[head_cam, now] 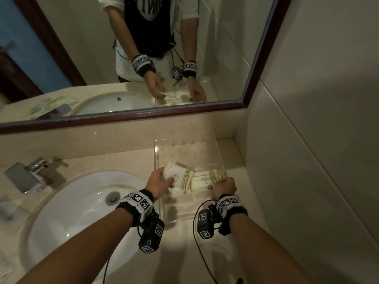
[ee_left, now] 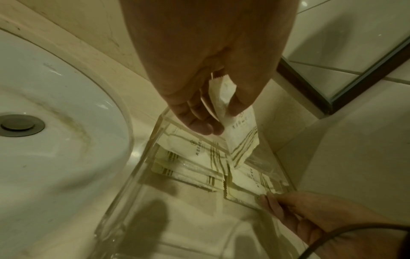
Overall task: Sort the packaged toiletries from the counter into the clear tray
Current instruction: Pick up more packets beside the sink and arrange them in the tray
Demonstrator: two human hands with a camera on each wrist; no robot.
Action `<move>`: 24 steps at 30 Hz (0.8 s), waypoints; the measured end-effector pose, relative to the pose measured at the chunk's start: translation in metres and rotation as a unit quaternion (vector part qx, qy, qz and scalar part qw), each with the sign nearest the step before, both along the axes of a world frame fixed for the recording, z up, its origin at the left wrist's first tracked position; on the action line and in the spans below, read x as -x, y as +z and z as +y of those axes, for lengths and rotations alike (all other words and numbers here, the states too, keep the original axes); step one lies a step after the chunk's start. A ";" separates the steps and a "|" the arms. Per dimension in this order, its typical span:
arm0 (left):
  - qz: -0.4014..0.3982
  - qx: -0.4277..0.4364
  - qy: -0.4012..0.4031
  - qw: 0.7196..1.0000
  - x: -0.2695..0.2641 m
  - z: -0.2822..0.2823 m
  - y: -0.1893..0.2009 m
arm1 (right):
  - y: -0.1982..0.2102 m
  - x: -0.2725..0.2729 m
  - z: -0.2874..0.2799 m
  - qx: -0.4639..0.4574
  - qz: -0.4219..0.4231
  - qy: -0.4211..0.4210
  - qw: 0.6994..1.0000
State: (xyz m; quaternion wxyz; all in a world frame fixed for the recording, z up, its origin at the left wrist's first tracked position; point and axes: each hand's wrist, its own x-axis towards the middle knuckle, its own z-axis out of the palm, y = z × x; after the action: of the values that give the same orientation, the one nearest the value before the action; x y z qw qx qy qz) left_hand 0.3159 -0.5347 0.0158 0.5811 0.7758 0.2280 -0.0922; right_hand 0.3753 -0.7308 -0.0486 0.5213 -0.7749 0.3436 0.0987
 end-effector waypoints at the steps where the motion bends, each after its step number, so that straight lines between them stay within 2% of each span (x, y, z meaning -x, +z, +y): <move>1: 0.002 0.002 -0.001 1.000 0.000 -0.001 -0.001 | -0.001 0.001 -0.001 0.017 -0.006 0.002 1.000; 6: 0.014 0.025 0.003 1.000 0.000 -0.010 -0.006 | 0.013 0.009 -0.011 0.024 -0.018 0.020 0.999; 11: 0.029 0.111 0.018 0.993 -0.001 -0.024 -0.012 | 0.020 0.007 -0.020 0.049 -0.013 0.064 0.997; 16: 0.046 0.145 0.004 0.988 -0.003 -0.041 -0.019 | 0.031 0.004 -0.031 0.073 -0.029 0.091 0.993; 24: 0.116 0.194 0.041 0.973 -0.010 -0.069 -0.034 | 0.041 -0.005 -0.047 0.095 -0.065 0.115 0.987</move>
State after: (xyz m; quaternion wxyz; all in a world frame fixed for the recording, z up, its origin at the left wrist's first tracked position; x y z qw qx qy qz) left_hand 0.3259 -0.6037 -0.0183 0.6934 0.6224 0.3028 -0.2002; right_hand 0.3807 -0.7783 -0.0077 0.4514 -0.8602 0.2251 0.0743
